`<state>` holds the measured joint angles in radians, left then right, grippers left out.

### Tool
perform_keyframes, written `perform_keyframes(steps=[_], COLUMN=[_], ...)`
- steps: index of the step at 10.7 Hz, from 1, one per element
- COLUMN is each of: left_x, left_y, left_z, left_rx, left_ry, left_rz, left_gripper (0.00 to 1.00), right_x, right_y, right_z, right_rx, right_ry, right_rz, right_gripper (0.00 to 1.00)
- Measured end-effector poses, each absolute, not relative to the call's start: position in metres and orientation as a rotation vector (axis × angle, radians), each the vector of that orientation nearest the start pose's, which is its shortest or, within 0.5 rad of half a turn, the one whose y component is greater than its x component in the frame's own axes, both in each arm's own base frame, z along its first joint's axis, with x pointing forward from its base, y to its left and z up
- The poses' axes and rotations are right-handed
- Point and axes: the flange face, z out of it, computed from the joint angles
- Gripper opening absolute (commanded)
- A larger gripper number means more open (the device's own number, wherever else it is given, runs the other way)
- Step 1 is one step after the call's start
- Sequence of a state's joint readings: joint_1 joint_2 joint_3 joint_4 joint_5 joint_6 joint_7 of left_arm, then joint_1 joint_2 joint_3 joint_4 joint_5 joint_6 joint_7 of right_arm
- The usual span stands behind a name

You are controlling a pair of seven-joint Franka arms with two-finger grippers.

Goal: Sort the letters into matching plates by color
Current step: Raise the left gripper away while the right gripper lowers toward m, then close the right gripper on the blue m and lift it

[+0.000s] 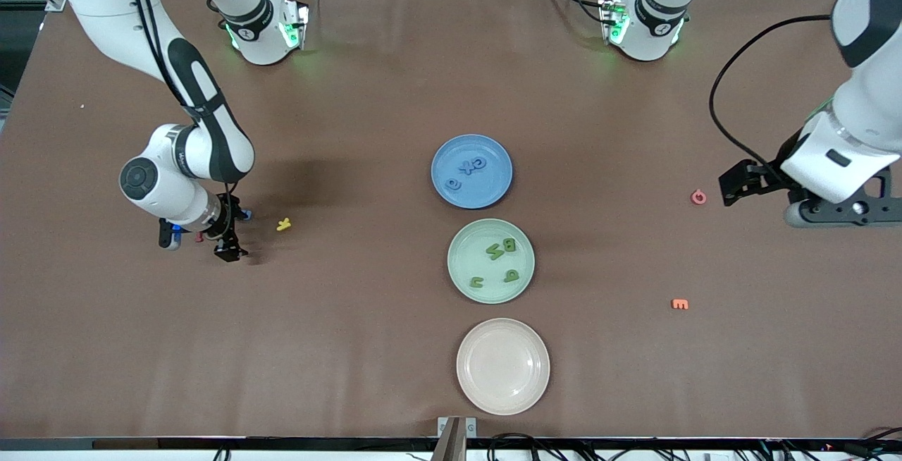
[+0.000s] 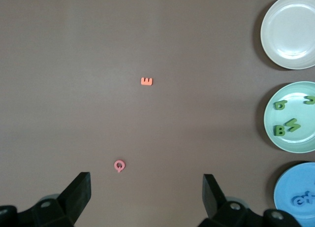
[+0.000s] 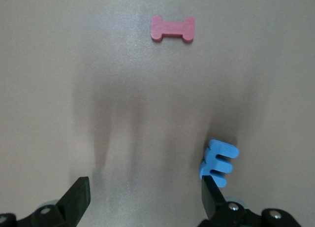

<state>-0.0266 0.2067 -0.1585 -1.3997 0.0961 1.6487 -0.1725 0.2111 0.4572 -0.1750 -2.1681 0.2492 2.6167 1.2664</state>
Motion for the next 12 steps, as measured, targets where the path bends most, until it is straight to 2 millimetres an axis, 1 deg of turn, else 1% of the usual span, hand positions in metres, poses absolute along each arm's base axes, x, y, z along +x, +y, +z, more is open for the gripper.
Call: perform_keyframes(steps=[3,5,7,10,11,12], left_x=[0.604,0.597,0.592,0.583,0.579,0.577], left_y=[-0.088,-0.084,-0.081,-0.076,-0.075,-0.074], left_z=[0.612,0.625,0.629,0.633,0.633,0.632], left_rx=[-3.083,-3.082,-3.088,-3.127,-3.154,-3.164], left_ry=[0.001,-0.011,-0.022,-0.049,-0.06,-0.066], left_rz=[-0.092,-0.115,-0.118,-0.111,-0.101,-0.092], left_gripper=[1.0,1.0,1.0,1.0,1.0,1.0], right_x=[0.555,0.549,0.541,0.531,0.528,0.526], right_y=[0.015,0.015,0.008,0.001,-0.001,-0.001], right_z=[0.19,0.186,0.181,0.181,0.179,0.178], right_rx=[-2.34,-2.359,-2.382,-2.407,-2.413,-2.425], right_ry=[2.025,2.015,2.002,1.978,1.975,1.964], right_rz=[0.048,0.065,0.083,0.099,0.105,0.109], right_gripper=[1.0,1.0,1.0,1.0,0.98,0.94])
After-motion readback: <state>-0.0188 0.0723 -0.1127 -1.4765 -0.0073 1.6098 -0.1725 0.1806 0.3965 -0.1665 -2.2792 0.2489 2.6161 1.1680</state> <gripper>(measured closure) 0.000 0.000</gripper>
